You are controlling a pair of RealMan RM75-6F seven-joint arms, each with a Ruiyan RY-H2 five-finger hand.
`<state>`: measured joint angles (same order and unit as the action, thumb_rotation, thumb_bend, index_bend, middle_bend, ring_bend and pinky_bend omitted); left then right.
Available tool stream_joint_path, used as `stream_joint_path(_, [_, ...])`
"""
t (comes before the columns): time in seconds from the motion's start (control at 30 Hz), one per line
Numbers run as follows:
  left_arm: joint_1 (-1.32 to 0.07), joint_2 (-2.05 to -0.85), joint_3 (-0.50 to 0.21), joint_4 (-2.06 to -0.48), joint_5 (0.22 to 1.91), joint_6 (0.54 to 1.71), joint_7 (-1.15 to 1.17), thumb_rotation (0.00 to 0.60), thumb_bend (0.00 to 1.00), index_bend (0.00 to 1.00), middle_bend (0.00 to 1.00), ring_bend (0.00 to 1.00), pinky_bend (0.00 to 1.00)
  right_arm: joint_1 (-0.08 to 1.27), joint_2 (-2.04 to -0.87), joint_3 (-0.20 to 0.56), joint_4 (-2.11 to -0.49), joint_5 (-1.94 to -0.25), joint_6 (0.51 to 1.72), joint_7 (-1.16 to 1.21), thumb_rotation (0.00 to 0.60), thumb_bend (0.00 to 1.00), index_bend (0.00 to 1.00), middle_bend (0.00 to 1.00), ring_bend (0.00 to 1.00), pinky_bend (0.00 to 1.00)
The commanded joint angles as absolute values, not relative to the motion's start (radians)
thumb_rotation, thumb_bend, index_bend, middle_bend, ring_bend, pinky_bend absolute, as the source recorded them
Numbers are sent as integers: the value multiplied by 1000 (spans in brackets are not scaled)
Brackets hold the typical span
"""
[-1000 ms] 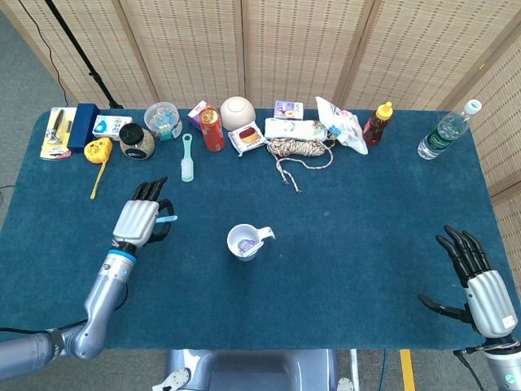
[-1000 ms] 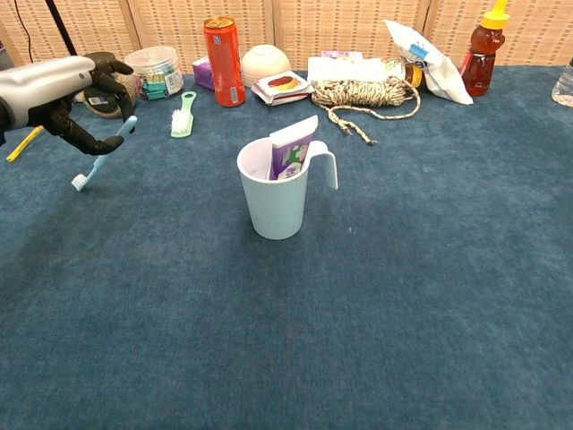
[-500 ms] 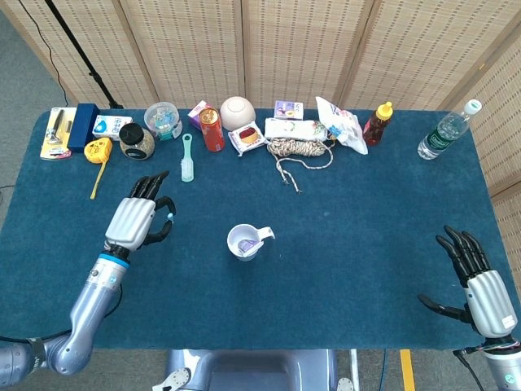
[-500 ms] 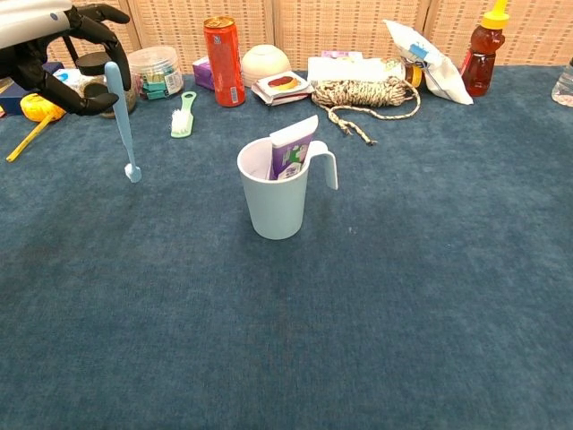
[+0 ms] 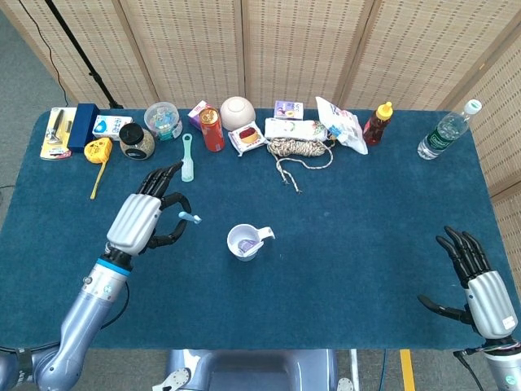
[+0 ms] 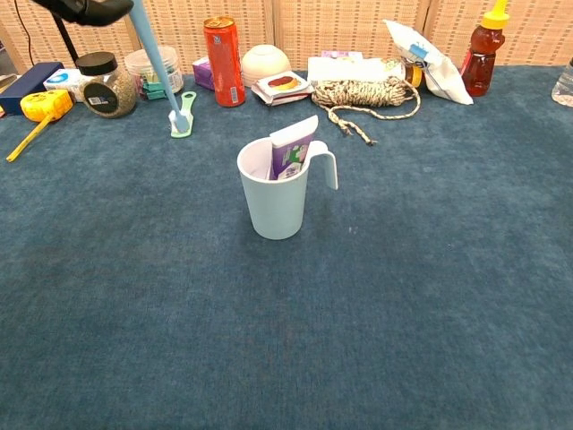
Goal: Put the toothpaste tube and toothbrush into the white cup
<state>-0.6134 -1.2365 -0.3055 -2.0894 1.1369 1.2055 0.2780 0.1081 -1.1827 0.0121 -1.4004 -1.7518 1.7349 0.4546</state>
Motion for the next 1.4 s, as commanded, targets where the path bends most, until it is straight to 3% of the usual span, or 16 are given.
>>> stream_joint_path(0.03, [-630,-1237,-319,-2119,1139,1209,282,600,407,560,0,0,0,108,-1182,13,-1401,-1751,1736,455,600,0,0,0,0,0])
stream_joint_path(0.4, [-688,-1282,-324,-2148,1075,1192,350,600,407,560,0,0,0,107,-1179,15,-1399,-1748,1737,462,600,0,0,0,0,0])
stream_joint_path(1.4, [-772,-1459,-299,-1959,988,1091,210,600,402,560,0,0,0,108,-1177,21,-1386,-1733,1731,490,600,0,0,0,0,0])
